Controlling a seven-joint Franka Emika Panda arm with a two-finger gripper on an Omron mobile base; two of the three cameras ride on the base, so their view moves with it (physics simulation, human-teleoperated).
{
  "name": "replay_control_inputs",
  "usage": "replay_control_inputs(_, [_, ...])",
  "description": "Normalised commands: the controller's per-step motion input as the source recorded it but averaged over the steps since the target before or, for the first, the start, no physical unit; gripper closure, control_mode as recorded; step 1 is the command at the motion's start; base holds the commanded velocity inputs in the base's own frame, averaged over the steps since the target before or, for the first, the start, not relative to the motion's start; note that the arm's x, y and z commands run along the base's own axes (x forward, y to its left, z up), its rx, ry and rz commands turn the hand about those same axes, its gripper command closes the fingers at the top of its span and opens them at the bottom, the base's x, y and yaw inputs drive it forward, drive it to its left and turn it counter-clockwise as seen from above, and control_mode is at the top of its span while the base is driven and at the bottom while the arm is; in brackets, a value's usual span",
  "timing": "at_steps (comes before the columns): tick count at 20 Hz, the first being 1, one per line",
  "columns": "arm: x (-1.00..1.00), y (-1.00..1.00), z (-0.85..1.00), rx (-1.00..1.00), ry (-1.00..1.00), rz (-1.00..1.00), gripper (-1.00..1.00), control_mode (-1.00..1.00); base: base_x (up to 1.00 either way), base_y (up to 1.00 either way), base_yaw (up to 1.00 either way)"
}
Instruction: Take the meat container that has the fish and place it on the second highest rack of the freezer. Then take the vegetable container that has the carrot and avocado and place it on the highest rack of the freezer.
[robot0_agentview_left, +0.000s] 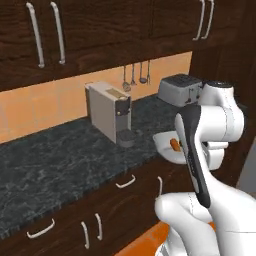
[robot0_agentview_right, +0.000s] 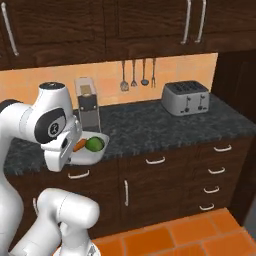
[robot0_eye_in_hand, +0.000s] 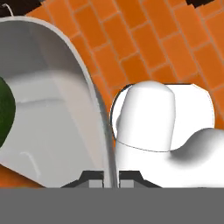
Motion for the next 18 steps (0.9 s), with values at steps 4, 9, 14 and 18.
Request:
replay_control_inputs(4, [0.00,0.00,0.00,0.00,0.00,0.00,1.00,1.00,0.00,-0.43,-0.74])
replay_control_inputs(9, [0.00,0.00,0.00,0.00,0.00,0.00,1.00,1.00,0.00,-0.34,-0.74])
replay_control_inputs(14, [0.00,0.00,0.00,0.00,0.00,0.00,1.00,1.00,0.01,-0.31,-0.62])
replay_control_inputs(18, [0.00,0.00,0.00,0.00,0.00,0.00,1.00,1.00,0.10,-0.27,-0.59])
